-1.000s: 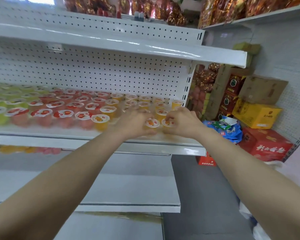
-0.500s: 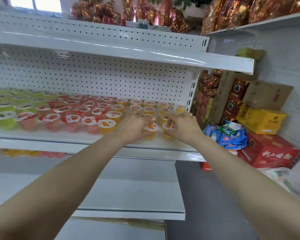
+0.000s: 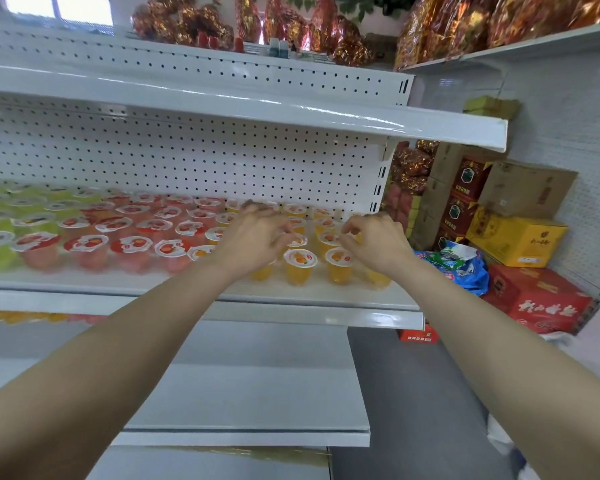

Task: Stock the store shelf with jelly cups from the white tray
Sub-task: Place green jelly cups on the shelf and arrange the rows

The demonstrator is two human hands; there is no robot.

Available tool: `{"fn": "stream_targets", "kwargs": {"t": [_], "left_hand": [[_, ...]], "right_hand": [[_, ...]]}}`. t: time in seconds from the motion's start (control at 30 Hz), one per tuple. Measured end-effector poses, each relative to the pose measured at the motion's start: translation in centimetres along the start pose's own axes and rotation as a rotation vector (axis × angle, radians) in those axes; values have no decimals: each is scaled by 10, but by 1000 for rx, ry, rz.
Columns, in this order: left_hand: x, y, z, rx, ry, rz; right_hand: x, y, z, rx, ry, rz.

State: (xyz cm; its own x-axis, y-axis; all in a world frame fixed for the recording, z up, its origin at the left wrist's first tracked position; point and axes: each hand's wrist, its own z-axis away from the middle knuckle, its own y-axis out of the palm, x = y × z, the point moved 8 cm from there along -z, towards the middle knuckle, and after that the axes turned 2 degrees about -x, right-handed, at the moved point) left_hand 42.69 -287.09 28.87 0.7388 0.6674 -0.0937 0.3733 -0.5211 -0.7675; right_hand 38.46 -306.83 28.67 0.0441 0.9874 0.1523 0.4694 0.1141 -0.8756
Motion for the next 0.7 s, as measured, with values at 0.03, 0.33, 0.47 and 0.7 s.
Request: {"fn": "stream_targets", "kwargs": {"t": [0.03,0.33,0.47,0.7], "left_hand": [[7,-3,-5,8,-27,4],[32,33,-46,516,-41,-11],[30,53,-46,697,-2,-65],[32,65,-48,653,14,47]], "right_hand": [[-1,0,-6,7,8,8],[-6,39,-39,245,98,15],[-5,53,-47,301,100,3],[-3,60,-58,311,101,55]]}}
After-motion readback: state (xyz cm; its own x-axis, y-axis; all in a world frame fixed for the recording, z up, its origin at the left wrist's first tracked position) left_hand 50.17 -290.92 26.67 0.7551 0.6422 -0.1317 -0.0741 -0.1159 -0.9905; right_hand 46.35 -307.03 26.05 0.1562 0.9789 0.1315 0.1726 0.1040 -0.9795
